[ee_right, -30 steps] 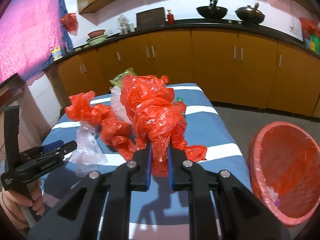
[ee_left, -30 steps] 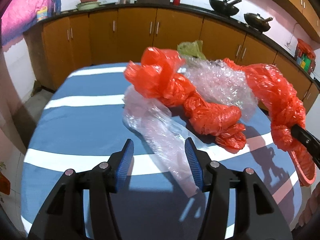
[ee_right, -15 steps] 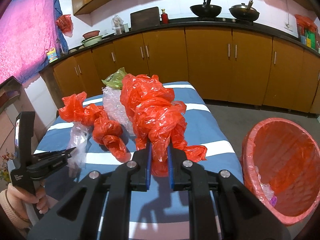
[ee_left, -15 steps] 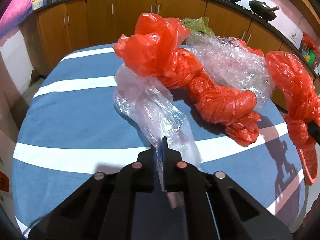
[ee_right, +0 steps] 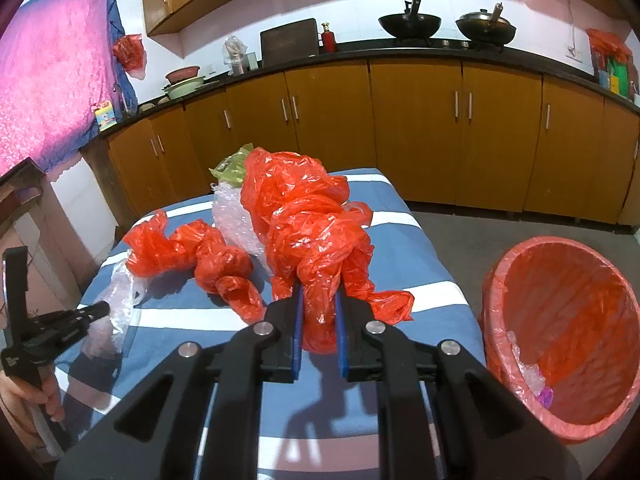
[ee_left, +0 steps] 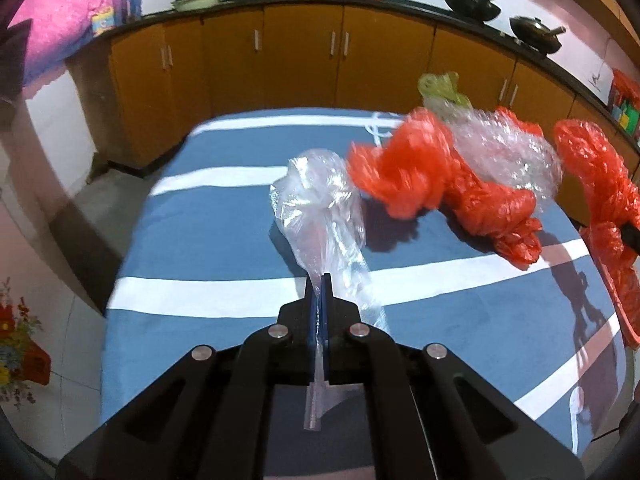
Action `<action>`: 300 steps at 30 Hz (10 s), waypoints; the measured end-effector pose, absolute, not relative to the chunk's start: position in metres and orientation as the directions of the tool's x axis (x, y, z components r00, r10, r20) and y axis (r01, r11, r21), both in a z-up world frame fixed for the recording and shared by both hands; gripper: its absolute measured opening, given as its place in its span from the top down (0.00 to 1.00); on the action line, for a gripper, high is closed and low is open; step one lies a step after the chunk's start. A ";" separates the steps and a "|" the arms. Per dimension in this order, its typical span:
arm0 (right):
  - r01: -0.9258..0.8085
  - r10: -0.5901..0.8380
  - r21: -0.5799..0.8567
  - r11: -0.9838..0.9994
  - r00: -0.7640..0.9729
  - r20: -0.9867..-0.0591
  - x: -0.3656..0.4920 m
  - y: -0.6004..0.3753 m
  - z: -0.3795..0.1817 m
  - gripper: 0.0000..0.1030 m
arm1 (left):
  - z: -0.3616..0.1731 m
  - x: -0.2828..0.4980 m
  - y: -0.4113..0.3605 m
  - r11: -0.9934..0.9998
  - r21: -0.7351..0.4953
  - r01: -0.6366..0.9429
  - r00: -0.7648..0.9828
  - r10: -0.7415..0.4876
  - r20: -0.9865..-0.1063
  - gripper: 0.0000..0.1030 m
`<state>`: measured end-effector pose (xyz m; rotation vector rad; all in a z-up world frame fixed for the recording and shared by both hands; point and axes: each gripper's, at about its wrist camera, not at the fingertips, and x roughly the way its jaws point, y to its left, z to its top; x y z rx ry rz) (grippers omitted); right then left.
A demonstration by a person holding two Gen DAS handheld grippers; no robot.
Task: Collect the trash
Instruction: 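Grasp the large red bag with the right tool while the left tool grasps a clear bag, then carry both bags over the red wastebasket and open both tools to drop them, then move both tools back over the table toward the remaining red bags, then grasp a knotted red bag with the right tool while the left tool grasps another red bag, then carry both red bags over the wastebasket and open both tools to drop them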
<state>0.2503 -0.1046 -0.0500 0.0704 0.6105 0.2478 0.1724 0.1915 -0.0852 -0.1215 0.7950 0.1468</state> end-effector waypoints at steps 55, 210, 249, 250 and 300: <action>0.147 -0.037 0.170 0.974 0.851 -0.524 0.193 -0.276 -0.023 0.86 | 0.032 0.190 -0.060 0.921 -0.110 0.373 0.799 -0.379 -0.467 1.00; -0.339 0.333 0.122 0.933 0.679 -0.654 0.267 -0.061 -0.093 0.93 | -0.066 0.233 0.150 0.993 -0.019 -0.117 0.759 0.077 -0.646 0.29; -0.009 0.101 0.156 0.988 0.802 -0.589 0.242 -0.187 -0.064 0.93 | -0.034 0.213 0.102 0.995 -0.083 -0.063 0.801 0.001 -0.599 0.90; -0.001 0.095 0.157 0.988 0.804 -0.588 0.241 -0.189 -0.063 0.93 | -0.032 0.211 0.097 0.995 -0.086 -0.051 0.805 -0.010 -0.593 0.90; 0.351 -0.149 0.217 0.911 0.771 -0.619 0.214 -0.375 -0.081 0.93 | -0.049 0.227 -0.187 0.900 -0.121 0.418 0.686 -0.400 -0.608 0.90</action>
